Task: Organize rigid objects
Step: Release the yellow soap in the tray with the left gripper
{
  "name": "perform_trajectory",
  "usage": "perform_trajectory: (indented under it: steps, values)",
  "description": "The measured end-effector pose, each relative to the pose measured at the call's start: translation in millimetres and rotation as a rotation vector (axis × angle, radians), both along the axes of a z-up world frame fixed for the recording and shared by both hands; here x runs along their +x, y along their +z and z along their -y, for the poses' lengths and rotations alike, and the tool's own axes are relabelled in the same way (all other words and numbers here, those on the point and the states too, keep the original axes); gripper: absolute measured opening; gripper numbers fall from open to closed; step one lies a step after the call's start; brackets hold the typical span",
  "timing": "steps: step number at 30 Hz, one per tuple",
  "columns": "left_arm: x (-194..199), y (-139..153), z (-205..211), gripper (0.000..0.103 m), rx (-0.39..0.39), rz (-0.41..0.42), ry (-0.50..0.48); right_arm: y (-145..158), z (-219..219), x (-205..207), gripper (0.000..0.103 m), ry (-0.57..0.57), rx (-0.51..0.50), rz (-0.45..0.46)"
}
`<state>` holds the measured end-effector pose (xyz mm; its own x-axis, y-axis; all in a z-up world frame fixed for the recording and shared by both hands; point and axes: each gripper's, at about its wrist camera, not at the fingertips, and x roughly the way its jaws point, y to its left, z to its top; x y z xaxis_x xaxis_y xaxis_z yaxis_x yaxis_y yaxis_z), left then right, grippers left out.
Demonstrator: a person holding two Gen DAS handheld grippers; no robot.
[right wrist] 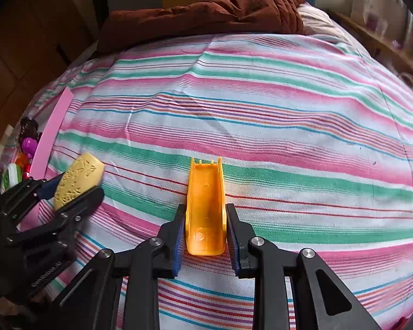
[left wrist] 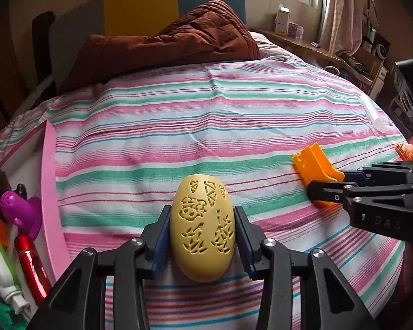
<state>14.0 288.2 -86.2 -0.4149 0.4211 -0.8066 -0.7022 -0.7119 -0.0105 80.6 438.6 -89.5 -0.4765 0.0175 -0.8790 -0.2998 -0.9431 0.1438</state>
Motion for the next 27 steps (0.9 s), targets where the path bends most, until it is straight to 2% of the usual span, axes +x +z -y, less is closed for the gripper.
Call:
perform_trajectory:
  steps: [9,27]
  values:
    - [8,11,18,0.043,-0.007,0.001,0.038,0,7,-5,0.027,0.026,0.074,-0.033]
    - [25,53,52,0.043,0.079,-0.036,0.057,1,15,-8,0.027,0.040,0.142,-0.042]
